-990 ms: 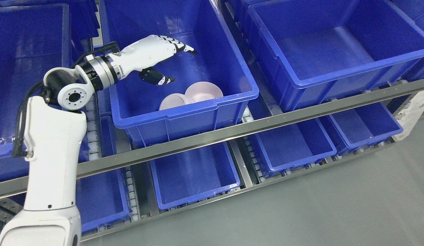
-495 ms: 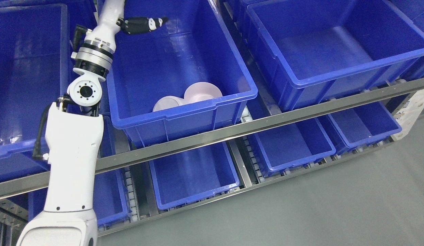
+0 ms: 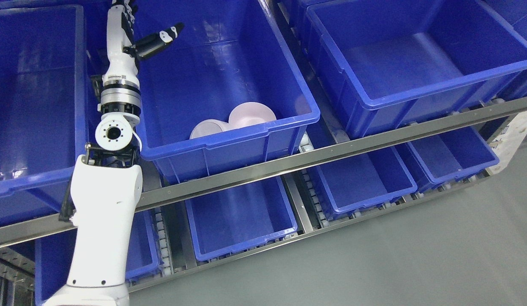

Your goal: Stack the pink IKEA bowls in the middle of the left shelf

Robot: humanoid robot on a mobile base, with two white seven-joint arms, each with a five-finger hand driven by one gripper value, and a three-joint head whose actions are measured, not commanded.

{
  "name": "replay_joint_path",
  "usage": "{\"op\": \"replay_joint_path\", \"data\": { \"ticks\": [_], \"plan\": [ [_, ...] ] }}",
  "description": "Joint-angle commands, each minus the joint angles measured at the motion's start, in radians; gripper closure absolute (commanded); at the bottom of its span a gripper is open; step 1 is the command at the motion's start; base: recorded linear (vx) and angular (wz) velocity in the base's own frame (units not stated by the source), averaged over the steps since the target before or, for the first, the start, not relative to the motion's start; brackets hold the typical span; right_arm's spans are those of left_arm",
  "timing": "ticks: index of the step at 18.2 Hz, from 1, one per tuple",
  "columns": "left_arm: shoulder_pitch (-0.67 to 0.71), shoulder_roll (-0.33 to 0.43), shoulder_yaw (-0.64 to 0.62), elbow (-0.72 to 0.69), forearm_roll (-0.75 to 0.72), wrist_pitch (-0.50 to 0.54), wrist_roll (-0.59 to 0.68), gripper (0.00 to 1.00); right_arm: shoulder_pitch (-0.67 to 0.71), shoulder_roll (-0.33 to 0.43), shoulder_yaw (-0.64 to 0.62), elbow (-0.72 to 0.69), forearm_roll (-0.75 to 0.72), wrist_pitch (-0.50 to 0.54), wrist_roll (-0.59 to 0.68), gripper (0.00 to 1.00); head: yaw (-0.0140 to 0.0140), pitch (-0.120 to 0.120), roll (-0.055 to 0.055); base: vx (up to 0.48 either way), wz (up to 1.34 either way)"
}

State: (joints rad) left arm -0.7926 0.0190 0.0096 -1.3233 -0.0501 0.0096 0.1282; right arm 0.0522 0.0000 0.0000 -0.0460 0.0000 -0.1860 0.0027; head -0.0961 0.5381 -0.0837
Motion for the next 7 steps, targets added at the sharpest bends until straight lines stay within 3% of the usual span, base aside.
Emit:
{"op": "replay_joint_path", "data": {
  "ticks": [1,7],
  "plan": [
    [0.081,-0.002,-0.016,-0.099,0.064,0.006,-0.012,0.00,0.000,-0.017,-0.011,0.000,0.008,0.000,0.000,0.00,0.0000,0.000,0.000,0.000,0.00],
    [0.081,-0.002,-0.016,-0.099,0.064,0.001,-0.018,0.00,0.000,-0.017,-0.009,0.000,0.008,0.000,0.000,0.00,0.0000,0.000,0.000,0.000,0.00]
  ]
}}
